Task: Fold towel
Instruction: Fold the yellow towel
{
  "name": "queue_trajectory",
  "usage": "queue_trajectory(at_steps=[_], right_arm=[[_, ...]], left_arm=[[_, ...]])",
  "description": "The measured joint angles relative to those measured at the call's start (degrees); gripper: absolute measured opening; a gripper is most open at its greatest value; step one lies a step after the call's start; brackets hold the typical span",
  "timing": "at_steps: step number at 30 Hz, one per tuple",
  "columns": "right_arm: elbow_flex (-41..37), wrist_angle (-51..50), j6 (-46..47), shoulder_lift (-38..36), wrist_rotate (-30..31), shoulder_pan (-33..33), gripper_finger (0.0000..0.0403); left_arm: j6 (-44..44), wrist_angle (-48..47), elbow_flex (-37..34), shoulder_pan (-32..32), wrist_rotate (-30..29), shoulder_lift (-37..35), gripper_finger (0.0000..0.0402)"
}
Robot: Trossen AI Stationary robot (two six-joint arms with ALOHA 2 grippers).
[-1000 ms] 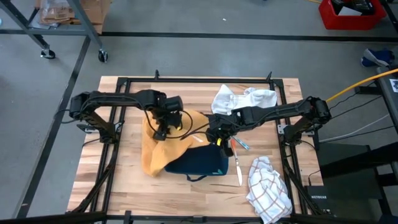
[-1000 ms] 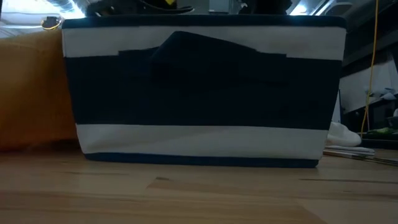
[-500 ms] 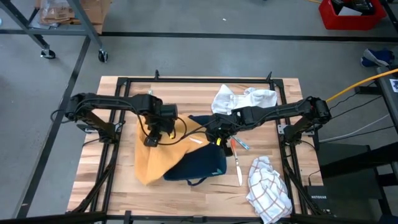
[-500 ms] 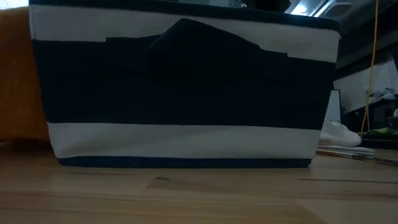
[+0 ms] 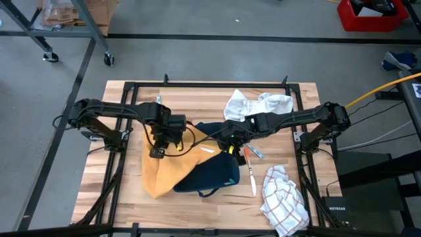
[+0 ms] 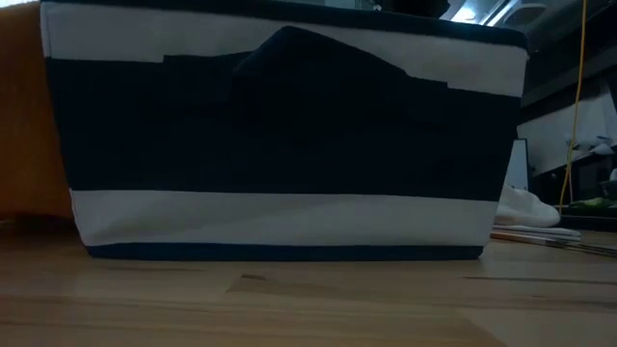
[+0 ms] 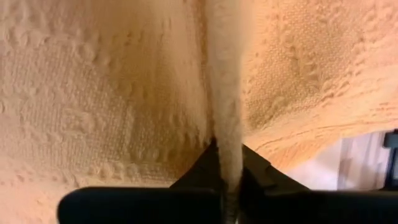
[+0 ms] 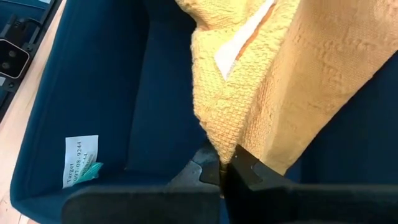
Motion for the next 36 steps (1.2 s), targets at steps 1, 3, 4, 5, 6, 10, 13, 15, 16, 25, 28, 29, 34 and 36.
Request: queue_trajectory(at_steps=[1,3,4,5,6,10,13,15,16,25,28,29,34,36], right_arm=[[0.0,0.0,0.0,0.0,0.0,0.0,0.0001],[0.0,0.04,0.0,0.0,0.11,0.0,0.0006],[0.0,0.11,0.0,0.0,0.11,0.0,0.0011],[0.0,0.23,0.0,0.0,0.13,0.0,0.0017],[0.0,0.29,0.04,0.0,0.15,0.0,0.0023],[0.0,0.66,0.32,0.0,0.11,0.0,0.005],[0.0,3.52,0.53,0.62,0.11,0.0,0.0068],[-0.04,4.74,1.07,1.58,0.09,0.0,0.008],[-0.02,6.37,1.77,2.16,-0.01,0.0,0.0086],[-0.04,10.27,3.53,6.71,-0.8,0.0,0.0133],[-0.04,11.98,3.5,7.72,-0.8,0.0,0.014],[0.0,13.28,3.49,7.96,-0.79,0.0,0.0142],[-0.05,17.45,3.22,9.32,0.46,-0.02,0.0145],[-0.02,21.3,2.54,9.77,1.32,-0.02,0.0146]], left_arm=[[-0.54,0.02,0.0,0.0,0.0,0.0,0.001],[-1.16,0.01,0.0,-0.11,-0.02,0.0,0.0007],[-1.19,-0.16,0.04,-0.29,-0.04,0.0,0.0005],[-1.18,-0.82,0.38,-0.38,-0.05,0.0,0.0003],[-1.18,-1.52,0.88,-0.42,-0.04,0.0,0.0003],[-1.93,-4.41,3.79,-0.39,-0.04,0.0,0.0002],[-2.1,-5.47,6.76,-0.42,-0.04,0.0,0.0002],[-2.43,-5.9,8.72,-0.42,-0.04,0.0,0.0001],[-2.48,-5.92,9.59,-0.42,-0.04,0.0,0.0001],[-5.77,-11.9,18.83,-0.44,-0.02,0.0,0.0],[-7.64,-13.21,21.75,-0.67,0.02,0.0,0.0],[-8.33,-13.88,22.78,-0.93,0.04,0.0,0.0],[-12.04,-14.61,26.05,-3.35,2.71,-0.07,0.0],[-14.94,-14.34,26.33,-5.03,4.23,-0.04,0.0]])
